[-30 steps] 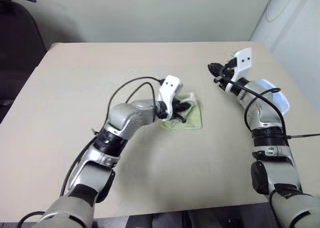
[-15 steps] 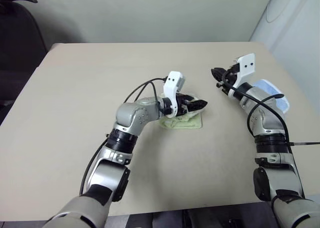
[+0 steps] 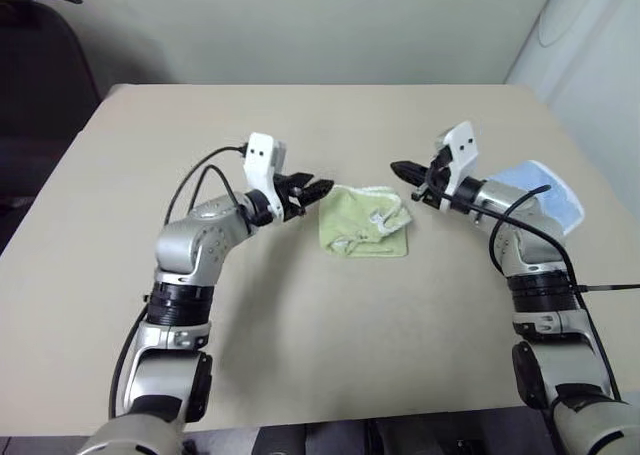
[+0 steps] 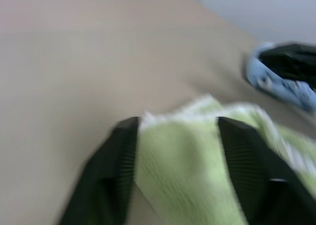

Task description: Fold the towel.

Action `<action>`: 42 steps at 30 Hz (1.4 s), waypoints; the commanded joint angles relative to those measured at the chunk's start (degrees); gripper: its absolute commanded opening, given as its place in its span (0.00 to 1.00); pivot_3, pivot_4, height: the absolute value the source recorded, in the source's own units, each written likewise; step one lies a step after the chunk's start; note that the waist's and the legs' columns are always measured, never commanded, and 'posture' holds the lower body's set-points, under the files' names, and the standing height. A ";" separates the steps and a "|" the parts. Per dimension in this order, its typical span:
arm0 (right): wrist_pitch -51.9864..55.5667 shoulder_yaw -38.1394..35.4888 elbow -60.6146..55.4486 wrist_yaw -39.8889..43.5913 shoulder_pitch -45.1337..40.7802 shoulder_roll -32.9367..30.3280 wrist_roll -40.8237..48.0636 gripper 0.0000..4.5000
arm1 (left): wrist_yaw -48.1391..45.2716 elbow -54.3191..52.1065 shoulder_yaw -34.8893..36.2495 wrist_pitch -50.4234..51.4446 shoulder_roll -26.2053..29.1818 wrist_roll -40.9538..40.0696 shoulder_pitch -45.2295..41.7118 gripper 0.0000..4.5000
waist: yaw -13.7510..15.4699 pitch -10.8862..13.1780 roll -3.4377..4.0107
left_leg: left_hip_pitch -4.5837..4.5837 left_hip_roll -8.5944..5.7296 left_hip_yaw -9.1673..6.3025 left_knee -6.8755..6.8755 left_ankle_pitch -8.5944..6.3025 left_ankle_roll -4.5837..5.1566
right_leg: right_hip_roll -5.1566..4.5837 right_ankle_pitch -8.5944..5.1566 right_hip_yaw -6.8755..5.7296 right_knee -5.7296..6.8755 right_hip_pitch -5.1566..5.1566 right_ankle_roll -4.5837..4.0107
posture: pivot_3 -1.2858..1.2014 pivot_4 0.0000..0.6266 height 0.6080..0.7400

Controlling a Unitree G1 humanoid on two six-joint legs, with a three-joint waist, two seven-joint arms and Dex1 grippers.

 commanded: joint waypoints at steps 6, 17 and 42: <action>-0.48 6.58 0.75 0.07 5.32 1.63 -3.13 0.00 | -4.55 10.05 -12.12 -8.19 -2.49 12.09 -0.89 0.40 | -0.19 -0.01 -0.01 | 0.09 0.02 -0.05 0.28 -0.19 0.36 | -0.02 0.09 -0.01 0.04 0.17 0.02 | 0.52 0.24 1.00; -7.07 4.67 2.33 -2.14 6.67 0.37 -6.26 0.00 | -5.57 4.80 -2.21 -11.68 -6.90 6.33 2.93 0.40 | -0.20 -0.09 0.05 | 0.23 0.01 -0.08 0.32 -0.38 0.73 | -0.04 0.11 -0.05 0.03 0.37 0.03 | 0.52 0.24 1.00; -5.14 -5.33 -0.96 -4.69 1.20 -3.78 0.50 0.94 | 14.83 14.43 21.23 23.94 -12.68 -17.01 -1.54 1.00 | 0.03 -0.08 0.04 | 0.15 0.00 0.05 0.36 -0.05 0.16 | -0.02 0.11 0.01 0.01 0.26 0.07 | 0.52 0.24 1.00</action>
